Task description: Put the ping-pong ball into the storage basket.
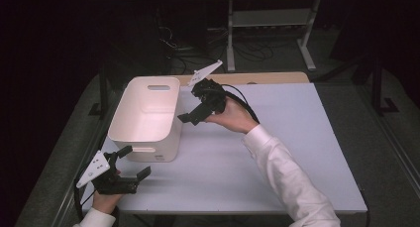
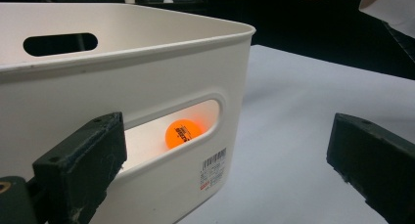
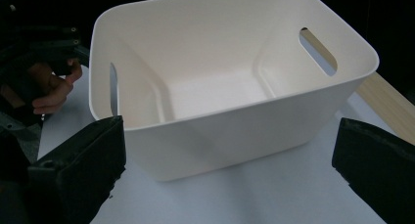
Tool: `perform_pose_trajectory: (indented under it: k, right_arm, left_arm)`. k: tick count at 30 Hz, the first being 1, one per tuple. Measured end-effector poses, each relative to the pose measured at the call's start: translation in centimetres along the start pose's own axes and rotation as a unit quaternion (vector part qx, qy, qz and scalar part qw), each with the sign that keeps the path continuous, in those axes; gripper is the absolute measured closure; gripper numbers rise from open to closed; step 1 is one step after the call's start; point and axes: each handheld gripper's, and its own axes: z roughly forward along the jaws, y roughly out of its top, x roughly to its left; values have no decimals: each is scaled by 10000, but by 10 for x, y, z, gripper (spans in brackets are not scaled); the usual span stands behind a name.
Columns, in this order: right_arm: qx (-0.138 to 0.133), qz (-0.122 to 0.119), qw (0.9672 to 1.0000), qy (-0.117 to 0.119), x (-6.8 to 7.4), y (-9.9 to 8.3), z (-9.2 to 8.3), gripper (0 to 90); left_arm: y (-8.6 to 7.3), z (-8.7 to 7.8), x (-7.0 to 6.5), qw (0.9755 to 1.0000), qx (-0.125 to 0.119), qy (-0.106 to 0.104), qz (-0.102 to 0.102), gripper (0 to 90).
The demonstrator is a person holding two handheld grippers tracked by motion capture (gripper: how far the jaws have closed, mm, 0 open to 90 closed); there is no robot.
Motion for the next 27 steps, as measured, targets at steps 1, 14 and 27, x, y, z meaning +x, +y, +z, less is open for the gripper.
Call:
perform_pose_trajectory:
  k: [1,14,27]
  right_arm:
    - [-13,14,10000,7,0,-2,-1,0]
    - [-223,186,9995,-115,3,-31,-23,0]
    - [-297,430,9985,-141,-1,-54,-28,0]
  left_arm:
    - [0,0,0,10000,15,-8,-8,8]
    - [0,-2,0,10000,-56,13,-58,8]
    - [0,-2,-1,10000,-18,24,-69,8]
